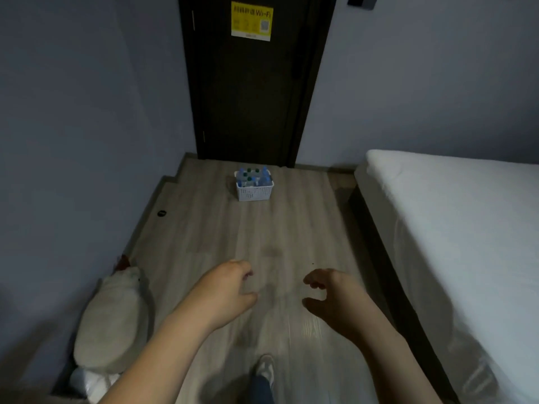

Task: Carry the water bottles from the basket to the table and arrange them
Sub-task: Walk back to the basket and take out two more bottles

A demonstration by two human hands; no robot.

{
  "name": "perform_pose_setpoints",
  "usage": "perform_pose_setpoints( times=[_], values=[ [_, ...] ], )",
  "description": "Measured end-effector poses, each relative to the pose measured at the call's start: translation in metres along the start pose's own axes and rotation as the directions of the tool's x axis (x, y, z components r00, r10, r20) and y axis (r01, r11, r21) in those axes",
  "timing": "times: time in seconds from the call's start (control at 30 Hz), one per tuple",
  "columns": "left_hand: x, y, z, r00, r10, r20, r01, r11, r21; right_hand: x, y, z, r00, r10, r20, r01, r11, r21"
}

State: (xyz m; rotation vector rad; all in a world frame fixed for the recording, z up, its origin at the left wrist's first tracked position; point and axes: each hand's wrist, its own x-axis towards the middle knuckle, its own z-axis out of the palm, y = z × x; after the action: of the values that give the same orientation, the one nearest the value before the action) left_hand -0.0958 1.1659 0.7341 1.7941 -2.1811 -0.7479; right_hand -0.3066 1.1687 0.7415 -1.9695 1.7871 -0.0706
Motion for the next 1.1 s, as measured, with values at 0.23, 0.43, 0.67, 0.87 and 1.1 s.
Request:
perform_pose_setpoints(
  times=[0.23, 0.43, 0.67, 0.87, 1.1],
  values=[
    [0.129, 0.003, -0.031, 1.0, -0.021, -0.014, 0.021, 1.0, 0.0, 0.131, 0.022, -0.056, 0.999, -0.051, -0.002, 0.051, 0.998, 0.028],
    [0.228, 0.001, -0.052, 0.998, -0.043, -0.043, 0.042, 0.999, -0.016, 0.235, 0.038, -0.1, 0.997, -0.082, 0.0, 0.082, 0.996, 0.033],
    [0.344, -0.031, -0.069, 0.996, -0.083, -0.041, 0.082, 0.996, -0.044, 0.357, 0.042, -0.123, 0.995, -0.093, 0.036, 0.093, 0.996, 0.01],
    [0.462, -0.075, -0.098, 0.995, -0.093, -0.024, 0.091, 0.994, -0.056, 0.476, 0.03, -0.141, 0.997, -0.054, 0.056, 0.054, 0.998, -0.012],
    [0.588, -0.115, -0.148, 0.997, -0.076, -0.011, 0.075, 0.997, -0.035, 0.6, 0.011, -0.167, 0.997, -0.009, 0.078, 0.01, 1.0, -0.012]
  ],
)
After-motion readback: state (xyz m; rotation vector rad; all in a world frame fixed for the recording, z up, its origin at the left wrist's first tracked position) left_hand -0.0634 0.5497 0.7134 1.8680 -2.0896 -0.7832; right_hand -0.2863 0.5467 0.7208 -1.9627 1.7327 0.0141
